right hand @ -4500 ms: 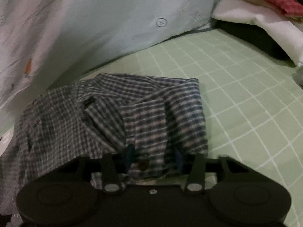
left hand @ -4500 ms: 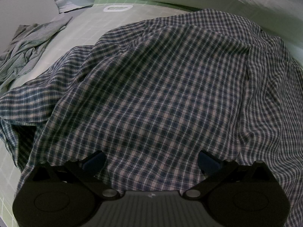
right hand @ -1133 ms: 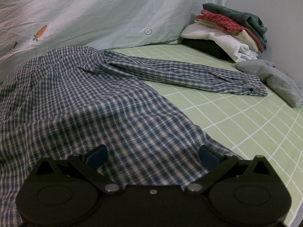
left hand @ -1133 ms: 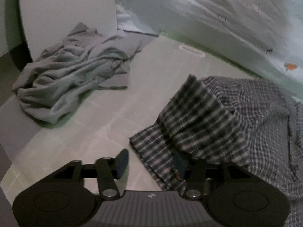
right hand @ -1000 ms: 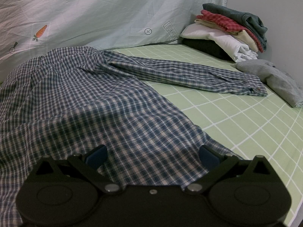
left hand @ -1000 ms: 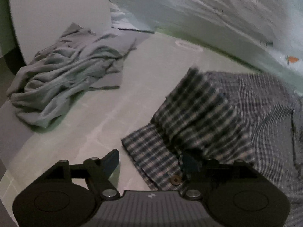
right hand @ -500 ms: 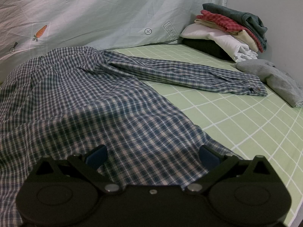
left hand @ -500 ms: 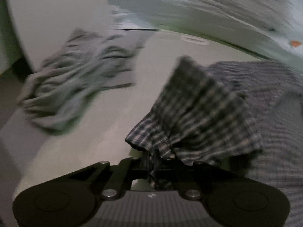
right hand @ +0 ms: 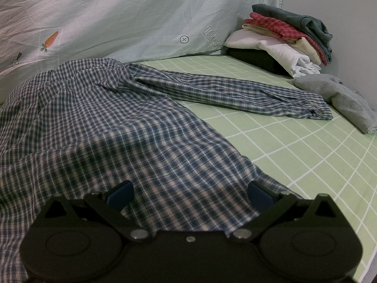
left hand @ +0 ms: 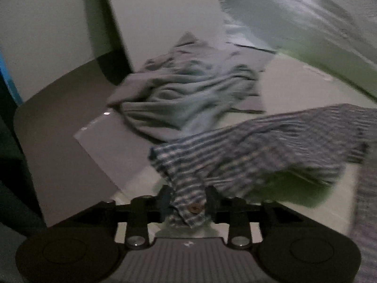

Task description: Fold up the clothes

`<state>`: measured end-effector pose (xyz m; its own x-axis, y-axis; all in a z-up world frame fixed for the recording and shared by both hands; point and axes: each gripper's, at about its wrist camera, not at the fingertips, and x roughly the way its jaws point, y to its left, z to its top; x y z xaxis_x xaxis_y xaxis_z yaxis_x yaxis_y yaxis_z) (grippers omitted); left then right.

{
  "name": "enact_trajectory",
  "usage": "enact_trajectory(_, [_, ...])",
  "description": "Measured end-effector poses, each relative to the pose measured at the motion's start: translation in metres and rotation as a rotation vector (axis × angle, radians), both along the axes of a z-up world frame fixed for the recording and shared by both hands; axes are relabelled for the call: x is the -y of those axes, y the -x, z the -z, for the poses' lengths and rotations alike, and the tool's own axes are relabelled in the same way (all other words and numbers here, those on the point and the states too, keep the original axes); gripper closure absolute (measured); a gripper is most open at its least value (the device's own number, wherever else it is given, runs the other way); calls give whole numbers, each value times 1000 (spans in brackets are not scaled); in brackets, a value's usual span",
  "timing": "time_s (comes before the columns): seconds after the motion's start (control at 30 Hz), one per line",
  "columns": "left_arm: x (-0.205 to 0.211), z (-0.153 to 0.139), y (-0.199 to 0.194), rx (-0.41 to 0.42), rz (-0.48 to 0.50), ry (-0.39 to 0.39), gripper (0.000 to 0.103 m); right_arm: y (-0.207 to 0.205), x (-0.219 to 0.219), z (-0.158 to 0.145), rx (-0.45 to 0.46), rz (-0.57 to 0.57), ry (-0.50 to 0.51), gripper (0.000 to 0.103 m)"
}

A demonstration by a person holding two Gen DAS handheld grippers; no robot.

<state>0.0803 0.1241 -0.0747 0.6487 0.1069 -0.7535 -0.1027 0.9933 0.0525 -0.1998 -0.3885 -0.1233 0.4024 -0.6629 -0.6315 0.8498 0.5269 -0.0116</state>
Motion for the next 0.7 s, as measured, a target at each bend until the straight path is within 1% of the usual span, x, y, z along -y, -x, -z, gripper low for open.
enact_trajectory(0.07, [15, -3, 9, -5, 80, 59, 55, 0, 0, 0, 1, 1, 0, 0])
enact_trajectory(0.17, [40, -5, 20, -24, 215, 108, 55, 1, 0, -1, 2, 0, -2, 0])
enact_trajectory(0.23, [56, -7, 28, -35, 270, 130, 55, 2, 1, -1, 6, -10, -8, 0])
enact_trajectory(0.3, [66, -8, 36, -44, 292, 165, 54, 3, 2, -3, 0, -34, -17, 0])
enact_trajectory(0.37, [74, -9, 45, -47, 285, 183, 53, 6, 7, -7, -21, -86, -48, 0])
enact_trajectory(0.43, [83, -9, 55, -49, 262, 164, 53, 12, 13, -12, -59, -122, -73, 0])
enact_trajectory(0.53, [88, -12, 69, -55, 263, 163, 52, 26, 22, -19, -94, -120, -54, 0])
enact_trajectory(0.57, [89, -13, 75, -57, 265, 166, 50, 32, 27, -20, -92, -116, -66, 0])
enact_trajectory(0.6, [89, -12, 79, -68, 266, 184, 47, 37, 33, -21, -89, -112, -78, 0])
enact_trajectory(0.63, [90, -10, 83, -92, 269, 212, 42, 43, 38, -21, -86, -108, -89, 0])
enact_trajectory(0.7, [97, -3, 88, -147, 289, 236, 40, 51, 45, -21, -95, -101, -117, 0])
